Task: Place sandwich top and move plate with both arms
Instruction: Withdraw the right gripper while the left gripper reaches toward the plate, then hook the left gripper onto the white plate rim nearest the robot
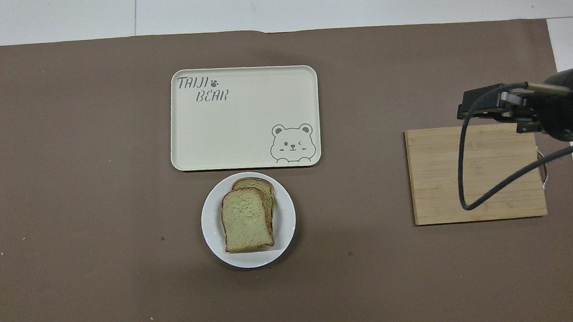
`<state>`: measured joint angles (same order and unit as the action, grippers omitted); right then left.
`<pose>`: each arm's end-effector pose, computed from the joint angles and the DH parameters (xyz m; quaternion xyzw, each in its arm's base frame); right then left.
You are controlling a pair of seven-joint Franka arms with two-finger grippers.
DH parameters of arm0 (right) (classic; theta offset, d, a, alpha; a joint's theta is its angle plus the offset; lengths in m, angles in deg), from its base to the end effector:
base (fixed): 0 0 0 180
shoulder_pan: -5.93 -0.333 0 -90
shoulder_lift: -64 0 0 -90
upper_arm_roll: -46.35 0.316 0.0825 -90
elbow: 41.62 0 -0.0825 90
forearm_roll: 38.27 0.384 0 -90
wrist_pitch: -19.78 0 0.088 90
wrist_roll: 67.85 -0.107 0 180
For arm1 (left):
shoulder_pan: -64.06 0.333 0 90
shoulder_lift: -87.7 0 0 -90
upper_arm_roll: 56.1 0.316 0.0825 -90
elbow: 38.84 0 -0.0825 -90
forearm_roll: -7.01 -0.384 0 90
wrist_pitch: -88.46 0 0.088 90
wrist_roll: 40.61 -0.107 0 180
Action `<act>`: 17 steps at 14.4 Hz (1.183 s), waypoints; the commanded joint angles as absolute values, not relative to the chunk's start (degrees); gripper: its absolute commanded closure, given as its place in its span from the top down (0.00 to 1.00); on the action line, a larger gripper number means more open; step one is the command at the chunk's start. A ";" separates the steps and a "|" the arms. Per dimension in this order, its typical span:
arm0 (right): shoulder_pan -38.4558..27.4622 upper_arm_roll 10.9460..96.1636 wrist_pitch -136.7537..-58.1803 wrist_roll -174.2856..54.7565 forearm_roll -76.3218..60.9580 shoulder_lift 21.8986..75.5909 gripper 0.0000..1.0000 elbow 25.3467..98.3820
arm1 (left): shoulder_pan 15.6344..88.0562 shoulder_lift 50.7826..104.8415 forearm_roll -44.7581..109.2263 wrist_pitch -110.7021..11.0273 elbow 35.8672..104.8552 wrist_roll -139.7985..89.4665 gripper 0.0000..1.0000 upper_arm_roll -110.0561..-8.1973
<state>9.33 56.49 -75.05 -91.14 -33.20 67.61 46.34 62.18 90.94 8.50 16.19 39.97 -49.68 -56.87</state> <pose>0.5375 0.0761 0.6840 -0.9849 0.1426 -0.0776 0.0609 0.4968 -0.0266 0.7169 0.9939 -0.1056 -0.0281 0.0137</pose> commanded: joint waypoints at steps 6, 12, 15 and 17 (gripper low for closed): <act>9.88 45.75 -68.29 -78.96 -34.49 70.06 1.00 46.35 | 62.66 99.28 17.72 8.60 54.72 -49.14 1.00 -57.59; 10.50 45.12 -67.84 -67.24 -40.38 70.85 1.00 49.95 | 58.63 104.31 27.03 -8.01 79.68 -49.84 1.00 -57.77; 10.59 45.12 -68.02 -69.07 -39.33 70.85 1.00 51.19 | 56.78 105.36 33.71 -20.75 91.38 -50.80 1.00 -57.86; 10.50 45.12 -67.85 -69.08 -39.33 70.85 1.00 51.28 | 56.50 104.14 43.59 -30.05 98.15 -55.78 1.00 -57.77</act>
